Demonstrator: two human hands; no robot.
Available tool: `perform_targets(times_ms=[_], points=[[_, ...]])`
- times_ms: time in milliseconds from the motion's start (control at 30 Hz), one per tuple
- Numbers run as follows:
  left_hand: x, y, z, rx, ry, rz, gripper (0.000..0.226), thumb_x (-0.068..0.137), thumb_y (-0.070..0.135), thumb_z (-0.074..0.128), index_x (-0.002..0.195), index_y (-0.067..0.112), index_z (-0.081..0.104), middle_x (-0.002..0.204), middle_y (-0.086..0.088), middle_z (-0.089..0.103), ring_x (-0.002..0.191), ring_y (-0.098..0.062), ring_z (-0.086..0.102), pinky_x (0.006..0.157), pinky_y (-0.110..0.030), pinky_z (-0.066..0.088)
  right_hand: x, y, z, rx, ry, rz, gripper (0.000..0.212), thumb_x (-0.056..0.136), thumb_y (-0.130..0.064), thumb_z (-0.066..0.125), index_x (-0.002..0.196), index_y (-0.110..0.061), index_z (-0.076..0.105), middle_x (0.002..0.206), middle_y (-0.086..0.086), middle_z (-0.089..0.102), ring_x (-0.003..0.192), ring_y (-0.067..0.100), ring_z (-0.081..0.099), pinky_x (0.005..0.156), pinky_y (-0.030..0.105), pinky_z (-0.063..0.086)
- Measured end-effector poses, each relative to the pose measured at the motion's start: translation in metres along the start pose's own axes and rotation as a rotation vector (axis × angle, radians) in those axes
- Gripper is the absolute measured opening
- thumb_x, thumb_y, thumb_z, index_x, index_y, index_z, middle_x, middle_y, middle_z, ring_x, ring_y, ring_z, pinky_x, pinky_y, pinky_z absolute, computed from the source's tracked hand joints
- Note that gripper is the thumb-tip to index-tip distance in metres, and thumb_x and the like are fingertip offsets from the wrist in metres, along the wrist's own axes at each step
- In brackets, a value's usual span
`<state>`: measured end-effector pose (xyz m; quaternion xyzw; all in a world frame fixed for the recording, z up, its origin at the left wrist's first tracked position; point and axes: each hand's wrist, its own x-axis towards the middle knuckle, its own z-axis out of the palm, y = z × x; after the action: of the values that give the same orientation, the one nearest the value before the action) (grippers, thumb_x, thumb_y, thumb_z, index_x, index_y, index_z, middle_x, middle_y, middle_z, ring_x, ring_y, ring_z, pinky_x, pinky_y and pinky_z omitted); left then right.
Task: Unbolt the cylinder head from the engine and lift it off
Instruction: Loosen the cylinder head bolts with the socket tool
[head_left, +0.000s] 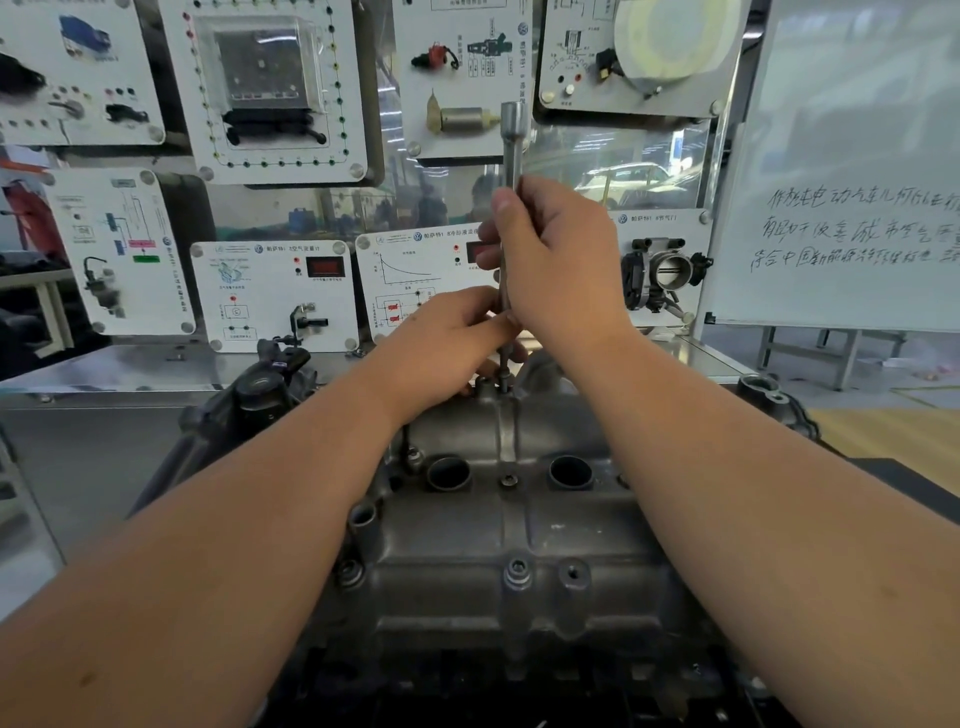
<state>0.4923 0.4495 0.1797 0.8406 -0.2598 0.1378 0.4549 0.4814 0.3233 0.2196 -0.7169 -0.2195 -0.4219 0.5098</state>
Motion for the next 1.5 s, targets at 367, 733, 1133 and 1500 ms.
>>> perform_targets(times_ms=[367,733,1133,1500], points=[[0.0014,0.0001,0.0000,0.027,0.003,0.010,0.019,0.101,0.040,0.054,0.102,0.025,0.065,0.084,0.012,0.075,0.077,-0.014,0.074,0.053,-0.023,0.048,-0.0014,0.0003,0.0008,0.031,0.010,0.021,0.022,0.103,-0.024,0.052,0.100,-0.006,0.064,0.079,-0.002,0.071,0.066,0.007,0.071,0.071,0.046,0.059],[0.0029,0.0007,-0.0006,0.005,0.026,0.049,0.031,0.097,0.039,0.062,0.109,0.011,0.065,0.090,-0.002,0.075,0.083,-0.023,0.074,0.069,-0.043,0.058,-0.0018,0.0003,0.0011,0.075,0.022,0.018,0.008,0.100,-0.024,0.060,0.102,-0.017,0.063,0.081,-0.008,0.070,0.064,0.004,0.071,0.069,0.035,0.059],[0.0024,0.0001,-0.0007,-0.020,0.022,0.049,0.026,0.094,0.033,0.067,0.108,0.011,0.067,0.090,-0.003,0.076,0.084,-0.023,0.074,0.076,-0.043,0.060,-0.0035,-0.0018,0.0012,0.026,-0.007,-0.021,0.012,0.098,-0.027,0.062,0.107,-0.021,0.057,0.082,-0.009,0.069,0.063,0.006,0.070,0.071,0.042,0.060],[0.0020,0.0007,-0.0009,-0.038,0.009,0.086,0.007,0.100,0.028,0.061,0.100,0.023,0.065,0.085,0.005,0.074,0.073,-0.006,0.070,0.063,-0.020,0.053,-0.0027,-0.0002,0.0011,0.063,-0.023,0.001,0.018,0.099,-0.029,0.062,0.114,-0.025,0.053,0.080,-0.002,0.073,0.063,0.006,0.071,0.067,0.037,0.061]])
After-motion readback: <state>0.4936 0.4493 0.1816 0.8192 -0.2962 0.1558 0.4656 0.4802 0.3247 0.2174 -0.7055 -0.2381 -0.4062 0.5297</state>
